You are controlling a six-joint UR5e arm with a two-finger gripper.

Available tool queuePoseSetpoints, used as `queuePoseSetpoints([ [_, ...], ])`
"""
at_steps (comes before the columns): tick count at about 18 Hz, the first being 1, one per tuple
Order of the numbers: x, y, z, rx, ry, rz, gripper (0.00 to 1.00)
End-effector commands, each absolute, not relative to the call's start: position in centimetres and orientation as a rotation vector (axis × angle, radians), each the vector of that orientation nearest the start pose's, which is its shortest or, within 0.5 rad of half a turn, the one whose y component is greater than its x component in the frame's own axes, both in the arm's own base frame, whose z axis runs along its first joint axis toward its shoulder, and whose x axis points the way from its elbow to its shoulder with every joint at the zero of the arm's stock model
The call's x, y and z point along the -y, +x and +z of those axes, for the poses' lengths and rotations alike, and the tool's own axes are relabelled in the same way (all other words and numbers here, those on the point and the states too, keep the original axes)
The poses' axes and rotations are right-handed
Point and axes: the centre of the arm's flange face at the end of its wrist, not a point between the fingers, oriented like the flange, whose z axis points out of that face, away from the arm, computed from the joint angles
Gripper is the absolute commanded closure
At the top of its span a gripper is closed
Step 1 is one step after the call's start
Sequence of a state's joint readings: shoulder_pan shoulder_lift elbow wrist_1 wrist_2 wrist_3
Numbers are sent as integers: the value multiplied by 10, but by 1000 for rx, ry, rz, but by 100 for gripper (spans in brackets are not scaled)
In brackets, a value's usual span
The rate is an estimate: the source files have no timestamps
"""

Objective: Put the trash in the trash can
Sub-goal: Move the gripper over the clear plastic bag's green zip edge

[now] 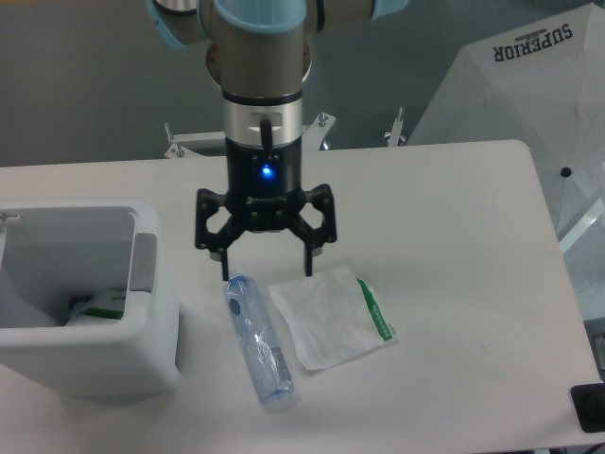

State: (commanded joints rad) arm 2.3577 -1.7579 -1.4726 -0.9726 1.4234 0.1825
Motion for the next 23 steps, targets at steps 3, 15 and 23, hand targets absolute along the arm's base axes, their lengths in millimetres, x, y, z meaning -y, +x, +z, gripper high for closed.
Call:
queuePoseSetpoints([
  [3, -528, -327, 500, 731, -2546, 196, 0],
  [15, -464, -362, 379, 958, -2634, 140, 0],
  [23, -442, -392, 319, 1093, -2687, 58, 0],
])
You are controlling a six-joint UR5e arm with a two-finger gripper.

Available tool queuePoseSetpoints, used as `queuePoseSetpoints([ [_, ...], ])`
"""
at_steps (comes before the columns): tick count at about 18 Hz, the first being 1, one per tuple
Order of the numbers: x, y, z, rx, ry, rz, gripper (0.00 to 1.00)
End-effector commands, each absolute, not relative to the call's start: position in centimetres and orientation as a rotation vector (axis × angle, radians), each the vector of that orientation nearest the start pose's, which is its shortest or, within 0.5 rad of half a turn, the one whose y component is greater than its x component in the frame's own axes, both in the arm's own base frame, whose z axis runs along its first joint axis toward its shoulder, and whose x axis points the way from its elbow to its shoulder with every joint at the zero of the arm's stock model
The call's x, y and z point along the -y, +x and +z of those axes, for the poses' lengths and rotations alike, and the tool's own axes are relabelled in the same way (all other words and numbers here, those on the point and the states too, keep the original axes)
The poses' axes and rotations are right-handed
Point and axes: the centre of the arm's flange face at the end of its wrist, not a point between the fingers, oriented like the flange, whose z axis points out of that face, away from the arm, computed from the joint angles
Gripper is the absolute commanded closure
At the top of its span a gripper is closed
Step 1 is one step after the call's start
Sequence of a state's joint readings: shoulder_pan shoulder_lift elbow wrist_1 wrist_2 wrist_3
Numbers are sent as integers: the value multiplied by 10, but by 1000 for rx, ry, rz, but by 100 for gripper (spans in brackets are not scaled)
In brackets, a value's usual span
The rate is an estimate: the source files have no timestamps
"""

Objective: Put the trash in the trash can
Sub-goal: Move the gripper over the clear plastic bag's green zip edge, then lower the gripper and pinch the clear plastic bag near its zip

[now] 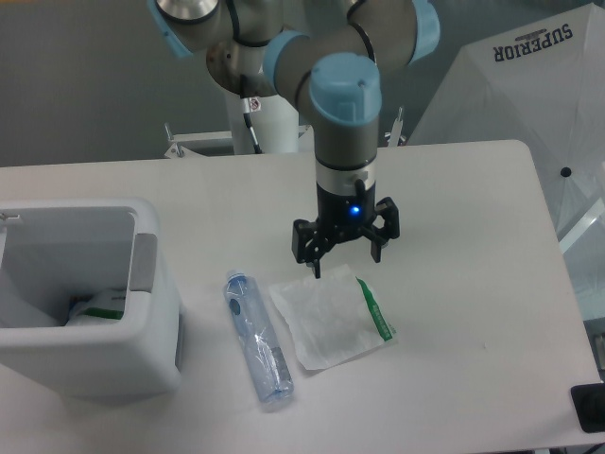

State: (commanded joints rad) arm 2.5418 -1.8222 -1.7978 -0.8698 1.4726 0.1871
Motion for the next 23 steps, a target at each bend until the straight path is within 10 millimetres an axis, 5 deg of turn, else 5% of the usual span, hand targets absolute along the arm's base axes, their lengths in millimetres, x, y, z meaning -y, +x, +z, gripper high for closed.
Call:
queuePoseSetpoints([
  [5, -442, -401, 270, 1157, -2745, -3, 0],
  [15, -440, -409, 205, 1290, -2813, -40, 0],
  [23, -444, -420, 186, 1364, -2822, -15, 0],
])
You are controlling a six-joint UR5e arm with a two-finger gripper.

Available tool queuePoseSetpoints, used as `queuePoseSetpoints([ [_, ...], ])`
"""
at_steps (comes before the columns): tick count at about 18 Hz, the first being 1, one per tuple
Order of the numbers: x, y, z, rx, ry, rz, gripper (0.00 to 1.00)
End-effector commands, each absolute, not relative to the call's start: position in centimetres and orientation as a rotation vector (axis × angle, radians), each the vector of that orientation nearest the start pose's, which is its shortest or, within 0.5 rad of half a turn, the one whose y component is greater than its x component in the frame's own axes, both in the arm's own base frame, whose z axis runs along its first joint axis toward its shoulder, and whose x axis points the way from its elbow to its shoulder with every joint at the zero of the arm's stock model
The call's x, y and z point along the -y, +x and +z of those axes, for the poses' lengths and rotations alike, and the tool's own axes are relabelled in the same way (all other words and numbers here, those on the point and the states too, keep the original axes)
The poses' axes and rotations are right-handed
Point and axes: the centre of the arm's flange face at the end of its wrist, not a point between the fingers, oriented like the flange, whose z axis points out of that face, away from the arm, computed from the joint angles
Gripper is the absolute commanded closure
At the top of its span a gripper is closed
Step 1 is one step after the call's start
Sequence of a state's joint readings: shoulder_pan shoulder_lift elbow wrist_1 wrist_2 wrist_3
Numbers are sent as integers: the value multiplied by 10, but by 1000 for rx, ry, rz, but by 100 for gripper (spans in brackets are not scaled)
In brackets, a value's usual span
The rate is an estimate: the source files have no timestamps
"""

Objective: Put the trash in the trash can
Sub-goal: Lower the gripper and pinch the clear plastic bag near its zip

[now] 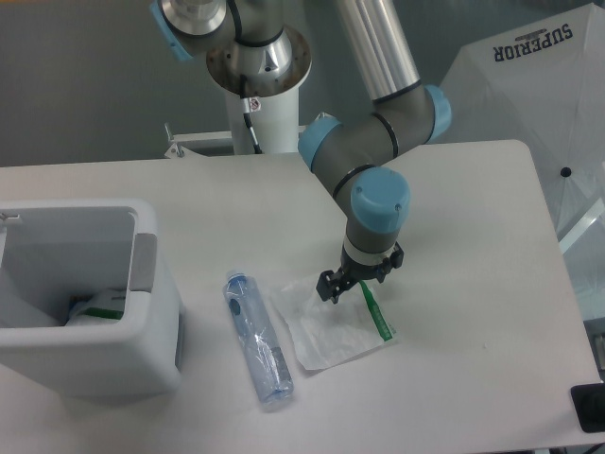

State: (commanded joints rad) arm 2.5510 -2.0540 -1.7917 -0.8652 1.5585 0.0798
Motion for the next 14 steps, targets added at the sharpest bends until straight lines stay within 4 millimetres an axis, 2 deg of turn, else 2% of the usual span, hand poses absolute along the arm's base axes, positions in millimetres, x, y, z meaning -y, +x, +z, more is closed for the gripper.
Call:
queuePoseSetpoints([
  [14, -447, -417, 183, 1402, -2801, -27, 0],
])
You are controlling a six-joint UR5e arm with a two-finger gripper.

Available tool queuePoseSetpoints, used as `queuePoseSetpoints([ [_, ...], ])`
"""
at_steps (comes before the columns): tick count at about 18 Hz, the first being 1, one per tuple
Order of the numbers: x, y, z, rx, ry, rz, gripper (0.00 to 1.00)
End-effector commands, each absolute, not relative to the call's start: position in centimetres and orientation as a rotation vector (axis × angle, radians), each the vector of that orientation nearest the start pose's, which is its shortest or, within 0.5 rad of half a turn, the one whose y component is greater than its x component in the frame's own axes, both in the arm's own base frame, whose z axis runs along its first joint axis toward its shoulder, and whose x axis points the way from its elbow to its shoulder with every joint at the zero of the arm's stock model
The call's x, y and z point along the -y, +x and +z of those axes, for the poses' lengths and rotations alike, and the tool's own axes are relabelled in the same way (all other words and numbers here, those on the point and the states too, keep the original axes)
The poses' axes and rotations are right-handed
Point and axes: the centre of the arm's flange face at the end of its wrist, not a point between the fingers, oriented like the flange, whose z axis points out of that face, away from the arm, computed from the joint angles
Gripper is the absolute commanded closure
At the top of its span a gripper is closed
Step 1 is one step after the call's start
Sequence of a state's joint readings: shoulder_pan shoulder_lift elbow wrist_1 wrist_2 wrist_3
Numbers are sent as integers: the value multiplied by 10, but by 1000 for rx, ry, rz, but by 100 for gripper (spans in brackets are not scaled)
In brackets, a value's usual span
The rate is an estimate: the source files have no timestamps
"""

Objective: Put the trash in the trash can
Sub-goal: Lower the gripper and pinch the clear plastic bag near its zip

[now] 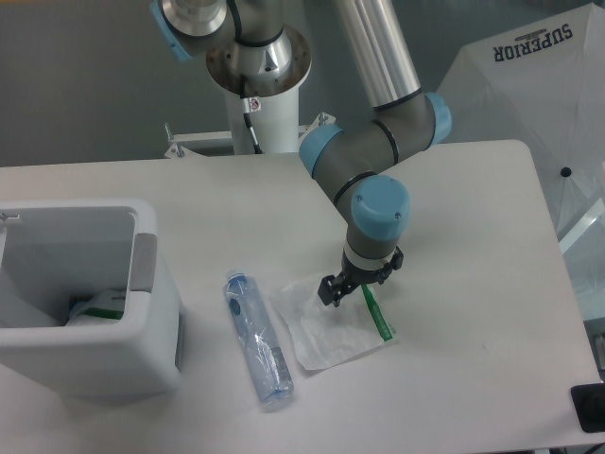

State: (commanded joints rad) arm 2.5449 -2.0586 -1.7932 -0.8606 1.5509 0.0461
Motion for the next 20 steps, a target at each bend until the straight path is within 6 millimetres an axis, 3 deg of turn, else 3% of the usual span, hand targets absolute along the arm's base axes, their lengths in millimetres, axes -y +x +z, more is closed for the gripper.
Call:
queuePoseSetpoints([
  [20, -460, -408, 181, 1409, -2789, -10, 0],
])
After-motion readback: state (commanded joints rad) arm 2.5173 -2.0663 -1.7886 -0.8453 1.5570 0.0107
